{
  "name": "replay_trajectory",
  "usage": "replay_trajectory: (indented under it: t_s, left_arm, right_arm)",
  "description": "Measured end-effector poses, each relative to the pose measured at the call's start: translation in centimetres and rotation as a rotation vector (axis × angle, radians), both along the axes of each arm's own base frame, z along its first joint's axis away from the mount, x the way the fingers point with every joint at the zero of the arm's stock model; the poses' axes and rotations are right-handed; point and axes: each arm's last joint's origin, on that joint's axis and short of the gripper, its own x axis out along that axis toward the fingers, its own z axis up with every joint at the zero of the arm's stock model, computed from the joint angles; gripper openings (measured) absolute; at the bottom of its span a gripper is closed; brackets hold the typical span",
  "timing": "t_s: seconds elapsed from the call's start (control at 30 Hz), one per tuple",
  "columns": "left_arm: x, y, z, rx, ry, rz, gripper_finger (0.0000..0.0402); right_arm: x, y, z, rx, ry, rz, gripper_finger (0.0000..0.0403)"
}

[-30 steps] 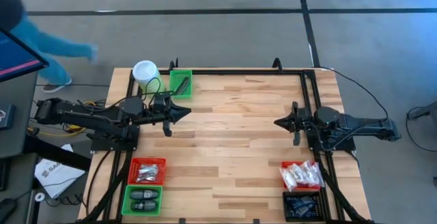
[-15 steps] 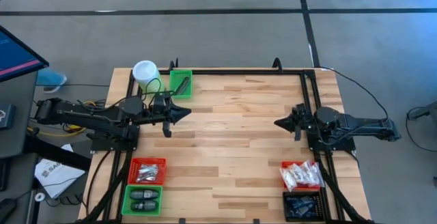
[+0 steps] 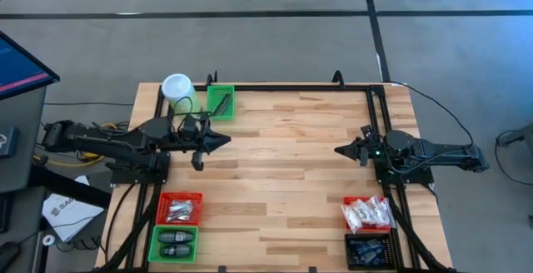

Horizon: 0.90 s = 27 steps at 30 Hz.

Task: Pick & Place Travel size toiletries
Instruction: Return to Home Position

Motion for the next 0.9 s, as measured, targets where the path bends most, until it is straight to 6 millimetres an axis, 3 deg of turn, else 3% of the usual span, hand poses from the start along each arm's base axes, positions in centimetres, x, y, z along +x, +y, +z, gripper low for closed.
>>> replay_trajectory:
  t_s: [0.43, 0.9]
  left_arm:
    - [-2.5, -0.2, 2.1, 0.043, -0.149, -0.063, 0.0002]
    - [-4.9, -0.4, 2.5, 0.088, -0.142, -0.131, 0.0002]
  right_arm:
    - [0.0, 0.0, 0.0, -0.003, 0.001, 0.001, 0.0000]
    - [0.0, 0.0, 0.0, -0.003, 0.001, 0.001, 0.0000]
